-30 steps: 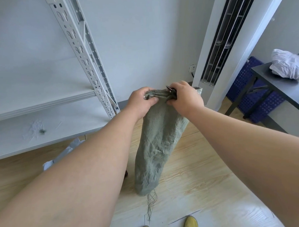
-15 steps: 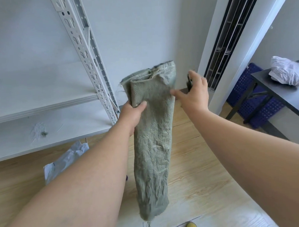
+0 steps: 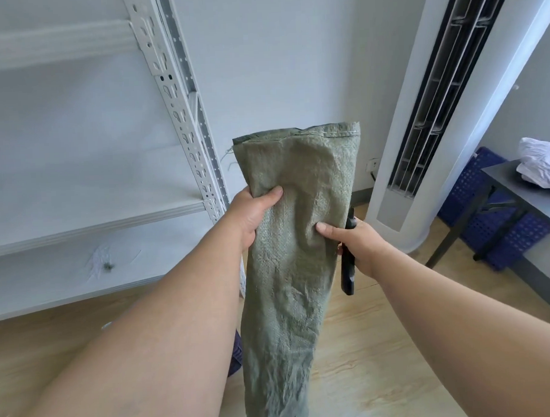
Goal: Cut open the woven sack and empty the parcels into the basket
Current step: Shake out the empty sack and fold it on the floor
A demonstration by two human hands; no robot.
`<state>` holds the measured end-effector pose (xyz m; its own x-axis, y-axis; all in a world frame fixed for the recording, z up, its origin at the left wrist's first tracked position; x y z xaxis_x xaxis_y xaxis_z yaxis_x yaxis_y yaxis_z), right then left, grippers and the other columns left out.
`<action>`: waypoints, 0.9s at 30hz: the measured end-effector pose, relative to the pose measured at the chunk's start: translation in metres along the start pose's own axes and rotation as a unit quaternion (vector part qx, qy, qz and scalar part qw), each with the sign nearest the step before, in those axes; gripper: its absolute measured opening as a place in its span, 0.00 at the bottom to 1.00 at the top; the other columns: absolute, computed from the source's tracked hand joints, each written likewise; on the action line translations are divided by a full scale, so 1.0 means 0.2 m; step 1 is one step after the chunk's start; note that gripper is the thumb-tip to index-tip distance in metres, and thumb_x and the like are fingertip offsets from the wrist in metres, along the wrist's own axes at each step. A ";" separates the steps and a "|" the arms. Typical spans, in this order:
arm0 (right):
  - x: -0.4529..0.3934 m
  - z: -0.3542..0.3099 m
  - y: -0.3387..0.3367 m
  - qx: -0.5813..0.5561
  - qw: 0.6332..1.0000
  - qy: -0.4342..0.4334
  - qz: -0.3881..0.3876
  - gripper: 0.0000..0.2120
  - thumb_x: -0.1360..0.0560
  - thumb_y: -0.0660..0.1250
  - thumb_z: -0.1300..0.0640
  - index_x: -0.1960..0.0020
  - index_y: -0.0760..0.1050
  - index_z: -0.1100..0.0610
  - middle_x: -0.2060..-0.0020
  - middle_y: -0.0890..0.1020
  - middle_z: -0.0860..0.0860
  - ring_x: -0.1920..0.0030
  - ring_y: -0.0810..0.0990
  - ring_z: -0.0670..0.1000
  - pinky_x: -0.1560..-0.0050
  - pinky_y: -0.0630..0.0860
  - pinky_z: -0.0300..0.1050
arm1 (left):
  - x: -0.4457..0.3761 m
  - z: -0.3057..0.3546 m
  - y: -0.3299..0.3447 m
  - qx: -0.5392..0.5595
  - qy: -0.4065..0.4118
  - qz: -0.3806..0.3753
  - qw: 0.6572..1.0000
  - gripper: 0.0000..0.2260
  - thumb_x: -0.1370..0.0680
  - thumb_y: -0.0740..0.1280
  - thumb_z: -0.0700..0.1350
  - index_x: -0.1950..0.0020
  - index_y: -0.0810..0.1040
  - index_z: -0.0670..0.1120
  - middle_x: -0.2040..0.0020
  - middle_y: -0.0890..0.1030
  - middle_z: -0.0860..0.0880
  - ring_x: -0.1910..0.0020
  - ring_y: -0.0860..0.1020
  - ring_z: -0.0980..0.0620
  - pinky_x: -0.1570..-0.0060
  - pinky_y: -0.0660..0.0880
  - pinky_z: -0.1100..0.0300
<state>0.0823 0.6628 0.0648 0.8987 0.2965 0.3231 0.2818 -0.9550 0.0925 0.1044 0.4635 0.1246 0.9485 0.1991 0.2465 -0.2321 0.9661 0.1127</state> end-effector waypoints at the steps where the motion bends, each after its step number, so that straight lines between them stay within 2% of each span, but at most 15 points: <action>1: -0.01 -0.01 0.00 -0.005 1.000 -0.002 0.021 0.21 0.35 0.79 0.53 0.44 0.79 0.55 0.49 0.85 0.52 0.46 0.82 0.56 0.49 0.74 0.48 | 0.00 0.02 -0.01 0.000 0.011 0.004 1.000 0.19 0.26 0.73 0.44 0.37 0.76 0.41 0.44 0.82 0.42 0.45 0.81 0.43 0.40 0.75 0.45; 5: 0.00 -0.11 0.00 -0.029 0.999 0.013 0.000 0.16 0.29 0.75 0.53 0.43 0.79 0.56 0.46 0.84 0.54 0.45 0.81 0.56 0.42 0.76 0.52 | 0.02 0.05 -0.09 -0.023 0.022 -0.026 0.999 0.32 0.37 0.79 0.54 0.36 0.75 0.47 0.44 0.83 0.47 0.43 0.80 0.47 0.40 0.75 0.48; 6: 0.01 -0.14 0.00 -0.040 0.999 0.019 -0.006 0.16 0.28 0.73 0.53 0.43 0.79 0.57 0.49 0.85 0.55 0.49 0.83 0.54 0.46 0.79 0.51 | 0.02 0.03 -0.11 -0.040 0.014 -0.045 0.998 0.37 0.41 0.80 0.58 0.35 0.75 0.49 0.42 0.82 0.49 0.41 0.79 0.48 0.37 0.72 0.48; 8: 0.01 -0.20 -0.01 -0.076 0.997 0.031 0.002 0.12 0.25 0.71 0.52 0.46 0.79 0.59 0.58 0.85 0.53 0.62 0.85 0.50 0.64 0.80 0.43 | 0.03 -0.03 -0.16 -0.065 -0.009 -0.088 0.994 0.46 0.48 0.81 0.62 0.32 0.72 0.50 0.38 0.80 0.50 0.36 0.75 0.49 0.32 0.66 0.49; 10: -0.01 -0.23 -0.02 -0.090 0.995 0.039 0.023 0.12 0.25 0.71 0.51 0.48 0.79 0.59 0.59 0.84 0.54 0.66 0.84 0.51 0.65 0.80 0.42 | 0.04 -0.11 -0.16 -0.091 -0.035 -0.124 0.988 0.48 0.50 0.82 0.61 0.32 0.73 0.49 0.38 0.80 0.50 0.36 0.75 0.50 0.32 0.66 0.51; 12: -0.04 -0.23 -0.02 -0.066 0.995 0.060 0.037 0.13 0.27 0.72 0.50 0.49 0.78 0.58 0.61 0.82 0.54 0.65 0.82 0.53 0.60 0.80 0.45 | 0.07 -0.20 -0.15 -0.110 -0.063 -0.128 0.984 0.39 0.46 0.83 0.56 0.37 0.77 0.48 0.42 0.83 0.49 0.40 0.78 0.51 0.34 0.69 0.53; 14: -0.06 -0.22 -0.04 -0.029 0.994 0.089 0.058 0.14 0.29 0.74 0.49 0.52 0.77 0.58 0.62 0.80 0.54 0.65 0.79 0.54 0.59 0.77 0.46 | 0.09 -0.28 -0.12 -0.106 -0.095 -0.112 0.983 0.23 0.35 0.79 0.47 0.42 0.79 0.47 0.45 0.84 0.47 0.43 0.80 0.49 0.33 0.69 0.51; 16: -0.09 -0.21 -0.06 -0.004 0.990 0.099 0.098 0.19 0.33 0.77 0.48 0.51 0.77 0.58 0.60 0.79 0.55 0.62 0.76 0.54 0.58 0.75 0.47 | 0.09 -0.33 -0.11 -0.100 -0.116 -0.087 0.984 0.15 0.29 0.75 0.45 0.44 0.80 0.46 0.46 0.84 0.45 0.45 0.81 0.48 0.34 0.71 0.49; 17: -0.10 -0.20 -0.07 0.000 0.989 0.093 0.117 0.22 0.35 0.78 0.46 0.50 0.77 0.58 0.60 0.78 0.54 0.64 0.75 0.53 0.60 0.74 0.47 | 0.09 -0.34 -0.10 -0.091 -0.125 -0.066 0.986 0.15 0.28 0.74 0.47 0.43 0.80 0.45 0.47 0.84 0.44 0.46 0.82 0.46 0.36 0.73 0.48; 19: -0.11 -0.16 -0.10 0.018 0.989 0.082 0.118 0.26 0.39 0.79 0.39 0.50 0.77 0.55 0.62 0.76 0.51 0.66 0.72 0.50 0.64 0.72 0.43 | 0.08 -0.33 -0.10 -0.060 -0.133 -0.010 0.989 0.23 0.29 0.75 0.54 0.40 0.78 0.43 0.46 0.83 0.43 0.47 0.82 0.44 0.39 0.75 0.45; 21: -0.11 -0.09 -0.12 0.059 0.992 0.087 0.072 0.28 0.39 0.76 0.34 0.48 0.76 0.51 0.58 0.76 0.48 0.61 0.73 0.50 0.59 0.74 0.43 | 0.05 -0.34 -0.11 -0.017 -0.139 0.035 0.990 0.37 0.36 0.77 0.61 0.34 0.72 0.43 0.41 0.81 0.42 0.45 0.80 0.42 0.41 0.74 0.42; 22: -0.09 -0.05 -0.13 0.084 0.991 0.101 0.036 0.30 0.38 0.75 0.32 0.46 0.75 0.50 0.53 0.77 0.49 0.56 0.75 0.51 0.52 0.76 0.45 | 0.03 -0.34 -0.12 0.003 -0.144 0.049 0.988 0.40 0.38 0.76 0.63 0.33 0.71 0.43 0.40 0.80 0.42 0.44 0.80 0.42 0.41 0.74 0.42; 24: -0.05 0.04 -0.12 0.115 0.983 0.141 -0.035 0.31 0.37 0.73 0.35 0.42 0.73 0.53 0.45 0.77 0.51 0.46 0.77 0.53 0.42 0.75 0.47 | 0.02 -0.32 -0.12 0.026 -0.141 0.057 0.988 0.27 0.30 0.72 0.60 0.39 0.76 0.44 0.44 0.81 0.43 0.47 0.80 0.44 0.42 0.75 0.47; 25: -0.03 0.08 -0.10 0.121 0.978 0.157 -0.066 0.29 0.35 0.72 0.38 0.43 0.73 0.56 0.46 0.79 0.51 0.47 0.79 0.52 0.45 0.75 0.45 | 0.01 -0.31 -0.12 0.031 -0.140 0.061 0.988 0.18 0.26 0.69 0.58 0.45 0.78 0.46 0.46 0.82 0.43 0.48 0.80 0.45 0.44 0.75 0.49; 27: -0.01 0.15 -0.06 0.127 0.973 0.168 -0.088 0.26 0.36 0.76 0.44 0.46 0.76 0.59 0.52 0.83 0.52 0.54 0.81 0.50 0.54 0.76 0.42 | -0.01 -0.28 -0.12 0.042 -0.147 0.062 0.986 0.13 0.23 0.67 0.56 0.49 0.79 0.48 0.47 0.82 0.44 0.47 0.81 0.45 0.47 0.75 0.51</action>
<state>0.0876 0.6742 0.0345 0.6796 0.3957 0.6177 0.5346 -0.8437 -0.0477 0.1210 0.4491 0.0670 0.8113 0.2467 0.5300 -0.3711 0.9178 0.1410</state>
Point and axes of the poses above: each hand's wrist, its own x-axis away from the middle knuckle, its own y-axis out of the palm, z = x × y, the point moved 2 cm from there along -x, towards the middle knuckle
